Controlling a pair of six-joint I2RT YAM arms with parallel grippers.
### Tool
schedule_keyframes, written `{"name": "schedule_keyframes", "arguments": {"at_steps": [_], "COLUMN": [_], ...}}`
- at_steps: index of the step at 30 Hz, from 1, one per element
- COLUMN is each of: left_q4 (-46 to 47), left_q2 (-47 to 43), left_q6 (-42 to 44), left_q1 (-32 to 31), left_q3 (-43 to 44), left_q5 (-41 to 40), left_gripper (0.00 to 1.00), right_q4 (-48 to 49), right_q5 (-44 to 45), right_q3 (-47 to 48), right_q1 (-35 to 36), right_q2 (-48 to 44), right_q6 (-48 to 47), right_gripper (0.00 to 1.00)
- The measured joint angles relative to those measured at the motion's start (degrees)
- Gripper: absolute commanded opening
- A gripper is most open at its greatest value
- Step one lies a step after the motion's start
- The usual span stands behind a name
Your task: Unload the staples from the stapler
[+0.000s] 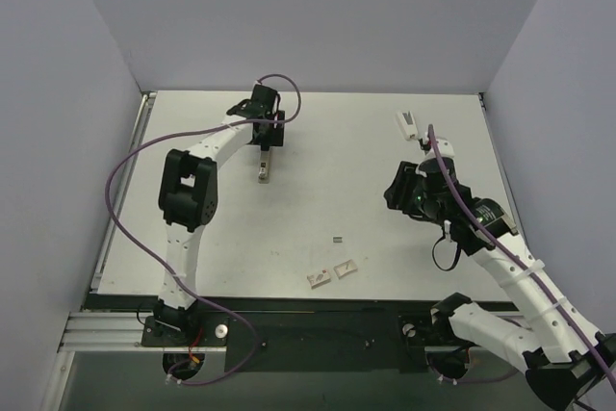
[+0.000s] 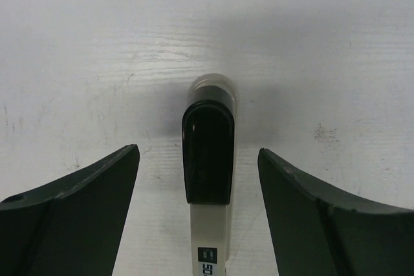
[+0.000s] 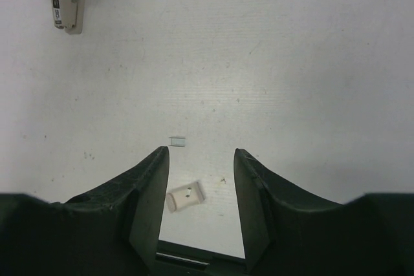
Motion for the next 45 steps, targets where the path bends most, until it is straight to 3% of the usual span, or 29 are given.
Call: {"name": "schedule_keyframes", "arguments": {"at_steps": [3,12,22,30,36,45], "left_q4": [0.13,2.27,7.32,7.65,7.34,7.39], "left_q2": [-3.15,-22.51,-45.07,-53.64,-60.78,-66.62], "left_q6": [-0.09,-1.55,-7.41,-9.68,-9.46,-7.72], "left_q1": [-0.28,-3.87,-9.44,-21.14,-21.75,-21.77], "left_q3": [-1.57,-9.88,-32.72,-42.86,-45.48,-47.30], "left_q5": [-0.63,0.15,8.59,9.42,8.24,7.87], "left_gripper": [0.87,0.88,0.88,0.88,0.88,0.88], "right_q4": [0.02,0.35,6.03,10.27,12.28,14.88], "right_q5": [-0.02,2.36,9.75,10.43,9.60,8.00], "right_q3": [3.13,8.66,14.12,21.22,26.36,42.40], "right_q1": [-1.25,-5.86,-11.67,-20.61,-24.50,-26.56], "right_q2": [2.49,13.62,26.08,40.54,51.93,65.51], "right_q6": [0.24,2.16,1.20,-0.26,-1.36,-3.04], "right_gripper": [0.48,0.52,0.53,0.54,0.55,0.56]}}
